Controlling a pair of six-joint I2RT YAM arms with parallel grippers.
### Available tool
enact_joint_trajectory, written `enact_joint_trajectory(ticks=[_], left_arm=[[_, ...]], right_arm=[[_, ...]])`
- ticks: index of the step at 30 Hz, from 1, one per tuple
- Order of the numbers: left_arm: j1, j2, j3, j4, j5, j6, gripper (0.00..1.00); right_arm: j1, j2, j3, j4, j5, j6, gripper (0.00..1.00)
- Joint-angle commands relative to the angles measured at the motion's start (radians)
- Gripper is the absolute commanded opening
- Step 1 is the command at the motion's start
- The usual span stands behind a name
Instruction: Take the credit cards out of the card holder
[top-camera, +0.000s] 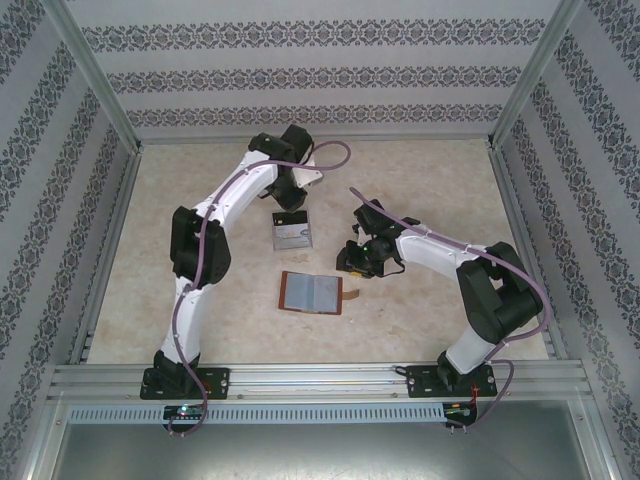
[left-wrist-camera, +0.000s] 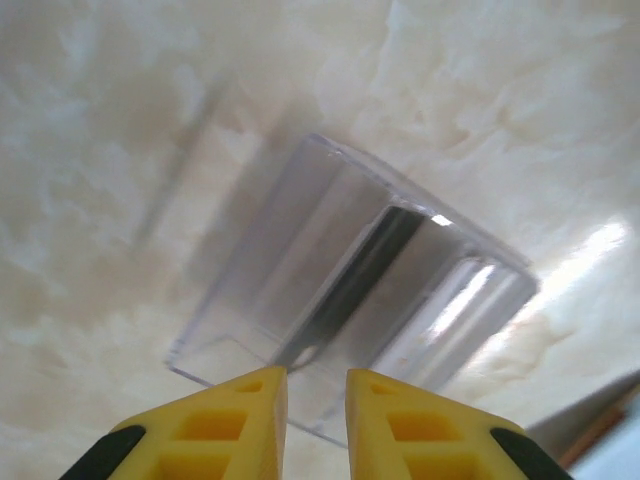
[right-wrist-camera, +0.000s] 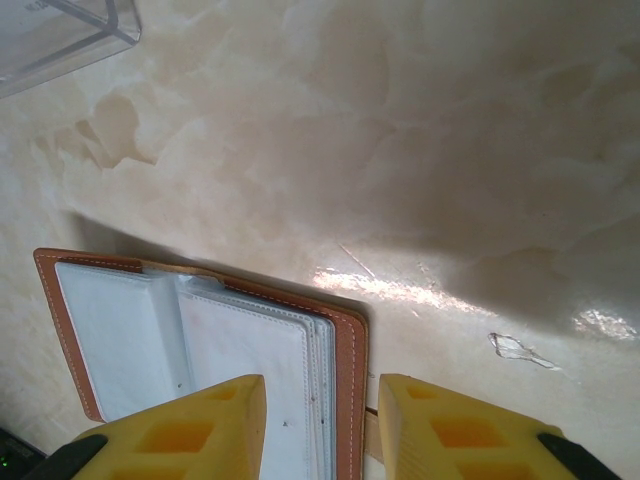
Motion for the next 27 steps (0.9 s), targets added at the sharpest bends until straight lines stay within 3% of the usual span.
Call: enact_joint_trajectory(ticks=[1,6,11,20,27], left_arm=[[0.025,-0.12,-0.12,0.127,0.127,-0.245,0.23],[0.023,-0.281,-0.372,0.322,0.232,-0.378,0.26],[0.019,-0.385,-0.54,0.408,0.342,-0.451,0.26],[-0.052,-0.498,-0.729,0.498,0.279,-0.764,0.25],[-0.141,-0.535,-0.856,0.561,0.243,-0.864,0.26]], right_arm=[[0.016,-0.027,-0.012,0.012,0.003,0.022,0.36],[0.033,-0.026,-0.007,0.014,0.008,0.035,0.36],[0.052,-0.024,-0.005,0.018,0.009,0.053,0.35],[0.064,-0.039,-0.019,0.018,0.023,0.071,0.36],[0.061,-0.058,-0.04,0.011,0.035,0.061,0.35]])
